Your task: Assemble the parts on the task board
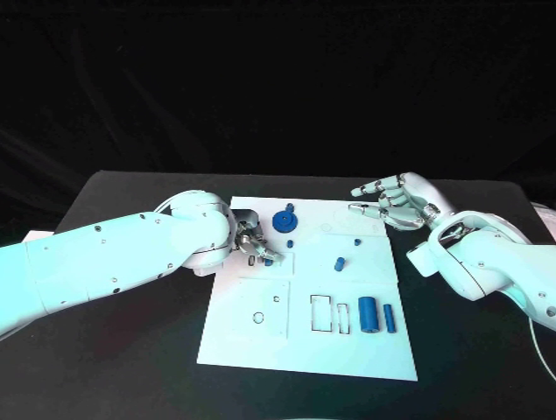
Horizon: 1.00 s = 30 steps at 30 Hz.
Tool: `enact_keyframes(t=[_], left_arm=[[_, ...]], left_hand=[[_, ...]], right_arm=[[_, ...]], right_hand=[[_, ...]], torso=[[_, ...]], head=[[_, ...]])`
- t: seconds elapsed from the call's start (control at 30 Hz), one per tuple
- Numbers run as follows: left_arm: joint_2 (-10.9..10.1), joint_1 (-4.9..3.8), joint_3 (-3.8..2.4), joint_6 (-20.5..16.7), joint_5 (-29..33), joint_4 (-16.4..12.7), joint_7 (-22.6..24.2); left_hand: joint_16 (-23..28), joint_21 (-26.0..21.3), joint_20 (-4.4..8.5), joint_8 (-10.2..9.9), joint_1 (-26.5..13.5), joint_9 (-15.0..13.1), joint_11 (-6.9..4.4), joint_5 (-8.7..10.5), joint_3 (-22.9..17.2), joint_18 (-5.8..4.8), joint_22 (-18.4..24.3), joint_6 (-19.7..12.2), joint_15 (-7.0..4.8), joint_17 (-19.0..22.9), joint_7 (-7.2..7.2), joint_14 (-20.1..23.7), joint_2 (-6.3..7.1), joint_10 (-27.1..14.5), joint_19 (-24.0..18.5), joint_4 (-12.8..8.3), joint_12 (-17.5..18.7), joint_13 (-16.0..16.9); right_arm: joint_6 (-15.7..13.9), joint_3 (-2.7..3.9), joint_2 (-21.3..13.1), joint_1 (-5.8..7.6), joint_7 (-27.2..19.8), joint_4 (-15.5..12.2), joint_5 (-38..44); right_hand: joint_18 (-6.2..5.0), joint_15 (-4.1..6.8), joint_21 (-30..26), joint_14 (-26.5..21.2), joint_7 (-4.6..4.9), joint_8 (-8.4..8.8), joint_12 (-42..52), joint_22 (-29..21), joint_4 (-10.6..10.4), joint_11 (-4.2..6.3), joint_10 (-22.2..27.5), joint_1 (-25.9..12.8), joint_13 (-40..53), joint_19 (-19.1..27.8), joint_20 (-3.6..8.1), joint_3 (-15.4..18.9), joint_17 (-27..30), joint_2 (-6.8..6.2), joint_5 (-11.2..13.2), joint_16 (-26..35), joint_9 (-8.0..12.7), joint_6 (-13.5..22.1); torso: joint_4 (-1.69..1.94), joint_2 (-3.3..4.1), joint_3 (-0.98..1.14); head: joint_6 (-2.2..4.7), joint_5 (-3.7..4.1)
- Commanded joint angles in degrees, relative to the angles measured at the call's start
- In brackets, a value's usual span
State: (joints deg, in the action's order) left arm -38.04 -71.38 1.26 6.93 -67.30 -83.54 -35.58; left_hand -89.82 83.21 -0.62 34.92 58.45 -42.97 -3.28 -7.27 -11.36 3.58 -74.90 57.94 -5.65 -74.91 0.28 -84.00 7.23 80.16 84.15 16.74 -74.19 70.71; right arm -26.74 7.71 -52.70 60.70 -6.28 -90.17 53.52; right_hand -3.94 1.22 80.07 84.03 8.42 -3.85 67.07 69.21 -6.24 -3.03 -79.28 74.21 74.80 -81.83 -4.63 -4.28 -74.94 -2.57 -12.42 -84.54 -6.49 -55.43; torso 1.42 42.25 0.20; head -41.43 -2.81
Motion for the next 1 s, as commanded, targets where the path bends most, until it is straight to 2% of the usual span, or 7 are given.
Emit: enact_keyframes(t=[0.03, 0.2, 0.4, 0.6, 0.7, 0.8, 1.0], left_arm=[[-0.2, 0.24, 0.23, 0.6, 0.2, 0.0, -0.8], [-0.8, 0.07, -0.37, 0.1, 0.3, -0.8, -0.9], [-1.9, -0.64, -2.36, -0.4, 2.7, -2.1, -0.8], [-3.0, -3.34, -3.97, -0.4, 5.7, -2.0, -0.8], [-3.0, -5.39, -4.48, 1.1, 6.4, -0.4, -0.8], [-2.1, -7.19, -4.59, 3.6, 6.2, 2.6, -0.9], [0.6, -8.60, -3.74, 7.0, 4.2, 8.5, -0.6]], left_hand=[[-0.2, 0.4, 0.37, -0.1, -0.4, -0.1, 0.01, 0.00, 0.6, -1.19, -4.8, 0.4, -0.56, -15.1, 0.09, -6.0, -0.16, 0.4, 1.2, 0.0, -0.2, 0.1], [-0.2, 0.4, 0.39, -0.1, -0.6, -0.2, -0.01, -0.01, 1.3, -1.20, -4.9, 0.4, -0.58, -15.1, 0.06, -6.0, -0.37, 0.5, 1.2, 0.0, -0.3, 0.2], [-0.2, 0.1, 0.41, -0.1, -0.8, -0.2, -0.02, -0.01, 2.1, -1.10, -4.5, 0.4, -0.59, -15.1, 0.06, -6.0, -0.49, 0.3, 1.0, 0.0, 0.0, -0.1], [-0.2, -0.7, 0.32, -0.8, 0.3, -0.2, 0.34, -0.13, 3.5, -0.86, -3.4, -1.2, -0.43, -15.1, 0.54, -6.0, -1.19, -1.0, 0.5, -0.1, 1.6, -1.9], [-0.2, -1.3, 0.03, -2.0, 0.9, 0.4, 0.88, -0.16, 4.5, -0.69, -2.6, -2.8, -0.05, -15.1, 1.21, -6.0, -1.53, -2.2, 0.1, 0.0, 2.9, -3.2], [-0.2, -2.1, -0.66, -4.9, 2.1, 2.6, 2.02, -0.17, 5.3, -0.47, -1.6, -5.1, 0.87, -15.1, 2.52, -6.0, -2.05, -3.8, -0.5, 0.0, 4.6, -5.1], [-0.2, -2.9, -1.92, -8.7, 4.1, 6.7, 3.34, -0.19, 6.8, -0.25, -0.8, -6.1, 2.10, -15.1, 4.03, -6.0, -2.37, -5.2, -0.9, 0.0, 5.9, -6.7]], right_arm=[[0.7, -0.01, 0.0, -0.05, -0.1, 0.0, 0.4], [0.7, -0.03, 0.0, -0.05, -0.1, 0.1, 0.4], [0.8, -0.07, 0.1, -0.05, -0.1, 0.3, 0.3], [0.8, -0.12, 0.3, -0.05, -0.1, 0.8, 0.1], [0.8, -0.16, 0.5, -0.06, -0.1, 1.0, 0.1], [0.8, -0.20, 0.6, -0.12, -0.1, 1.2, 0.1], [0.7, -0.23, 0.7, -0.17, -0.1, 1.3, 0.1]], right_hand=[[-0.17, 0.03, -0.3, 4.0, -0.14, -0.23, -0.3, -0.1, 0.2, -0.13, 0.4, 0.1, -0.1, 0.3, -0.01, 0.2, -6.6, 0.38, -0.2, 0.4, -0.1, -0.3], [-0.17, 0.03, -0.3, 4.0, -0.14, -0.23, -0.3, -0.1, 0.1, -0.14, 0.5, 0.1, -0.1, 0.3, -0.01, 0.3, -6.6, 0.38, -0.2, 0.4, -0.1, -0.3], [-0.18, 0.02, -0.4, 4.0, -0.13, -0.22, -0.3, -0.2, 0.1, -0.15, 0.5, 0.0, -0.1, 0.3, -0.01, 0.4, -6.5, 0.38, -0.2, 0.5, -0.1, -0.3], [-0.18, 0.02, -0.4, 4.0, -0.12, -0.22, -0.4, -0.2, 0.0, -0.15, 0.5, -0.1, -0.2, 0.3, -0.01, 0.4, -6.5, 0.40, -0.2, 0.5, -0.1, -0.3], [-0.18, 0.02, -0.4, 4.0, -0.12, -0.22, -0.4, -0.2, 0.0, -0.15, 0.5, -0.1, -0.2, 0.3, -0.01, 0.4, -6.5, 0.40, -0.2, 0.5, -0.1, -0.3], [-0.18, 0.02, -0.4, 4.0, -0.12, -0.22, -0.4, -0.2, 0.0, -0.15, 0.5, -0.1, -0.2, 0.3, -0.01, 0.4, -6.5, 0.40, -0.2, 0.5, -0.1, -0.3], [-0.18, 0.02, -0.4, 4.0, -0.12, -0.21, -0.3, -0.2, 0.0, -0.16, 0.5, -0.1, -0.2, 0.3, -0.01, 0.4, -6.5, 0.43, -0.2, 0.5, -0.1, -0.3]], torso=[[0.00, -0.02, 0.01], [0.03, 0.00, -0.01], [0.05, 0.00, -0.04], [0.04, -0.04, 0.06], [0.02, 0.01, 0.12], [0.14, -0.11, 0.14], [0.16, -0.08, 0.04]], head=[[0.06, 0.02], [0.22, 0.07], [0.38, 0.14], [0.67, -0.17], [0.87, -0.43], [0.94, -0.49], [1.02, -0.84]])
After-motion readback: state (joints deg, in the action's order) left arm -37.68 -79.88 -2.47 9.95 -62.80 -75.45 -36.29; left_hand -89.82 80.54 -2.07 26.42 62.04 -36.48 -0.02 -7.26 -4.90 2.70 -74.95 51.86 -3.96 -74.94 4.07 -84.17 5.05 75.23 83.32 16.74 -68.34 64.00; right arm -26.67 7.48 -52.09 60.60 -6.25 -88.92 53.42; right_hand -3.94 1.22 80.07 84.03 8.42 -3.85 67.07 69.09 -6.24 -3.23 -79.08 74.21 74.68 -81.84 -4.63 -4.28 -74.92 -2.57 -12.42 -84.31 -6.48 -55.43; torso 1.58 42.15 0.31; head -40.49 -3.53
